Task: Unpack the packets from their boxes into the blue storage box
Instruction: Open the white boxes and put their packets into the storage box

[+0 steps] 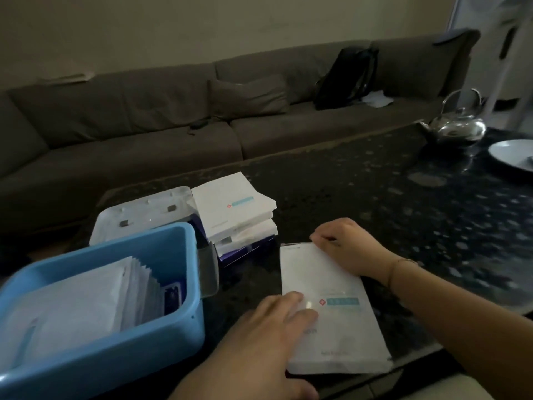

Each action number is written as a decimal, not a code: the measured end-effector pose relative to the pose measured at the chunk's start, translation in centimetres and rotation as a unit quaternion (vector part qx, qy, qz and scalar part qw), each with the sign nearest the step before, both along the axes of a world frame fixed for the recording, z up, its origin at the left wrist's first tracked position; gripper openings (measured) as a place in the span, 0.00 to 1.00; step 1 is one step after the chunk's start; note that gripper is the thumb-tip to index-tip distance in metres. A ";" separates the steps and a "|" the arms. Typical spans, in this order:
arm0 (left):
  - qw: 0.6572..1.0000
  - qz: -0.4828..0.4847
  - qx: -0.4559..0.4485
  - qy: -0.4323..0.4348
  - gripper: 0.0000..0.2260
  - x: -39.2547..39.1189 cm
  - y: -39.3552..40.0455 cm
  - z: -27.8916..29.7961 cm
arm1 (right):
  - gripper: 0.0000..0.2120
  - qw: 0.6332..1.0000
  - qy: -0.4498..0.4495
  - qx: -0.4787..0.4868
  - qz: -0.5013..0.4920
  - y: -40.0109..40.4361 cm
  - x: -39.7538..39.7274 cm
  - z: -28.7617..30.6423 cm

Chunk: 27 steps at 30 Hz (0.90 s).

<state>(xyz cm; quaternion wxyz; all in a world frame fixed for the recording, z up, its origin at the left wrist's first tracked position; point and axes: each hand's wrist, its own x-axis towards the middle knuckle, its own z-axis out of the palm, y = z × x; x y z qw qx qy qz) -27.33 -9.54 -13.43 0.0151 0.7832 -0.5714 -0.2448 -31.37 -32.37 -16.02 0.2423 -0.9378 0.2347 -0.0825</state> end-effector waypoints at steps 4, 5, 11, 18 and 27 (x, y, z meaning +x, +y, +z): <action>1.000 0.014 -0.004 -0.012 0.36 0.0 0.0 -1.0 | 0.10 1.000 0.023 -0.011 0.004 0.3 0.7 -0.3; 1.000 0.014 -0.003 -0.019 0.36 -0.1 0.0 -1.2 | 0.10 1.000 0.020 0.000 0.000 0.3 0.7 -0.4; 0.999 0.015 -0.004 -0.029 0.32 -0.8 -0.4 -1.4 | 0.09 0.999 0.015 0.046 0.011 -0.1 1.1 -0.4; 1.000 0.015 -0.010 -0.012 0.31 -0.7 -0.2 -1.5 | 0.05 0.995 0.033 0.093 0.012 -1.0 1.6 -0.1; 1.000 0.004 -0.023 -0.006 0.27 -0.8 -0.1 -1.3 | 0.09 0.973 0.122 0.180 0.070 -2.7 2.1 2.1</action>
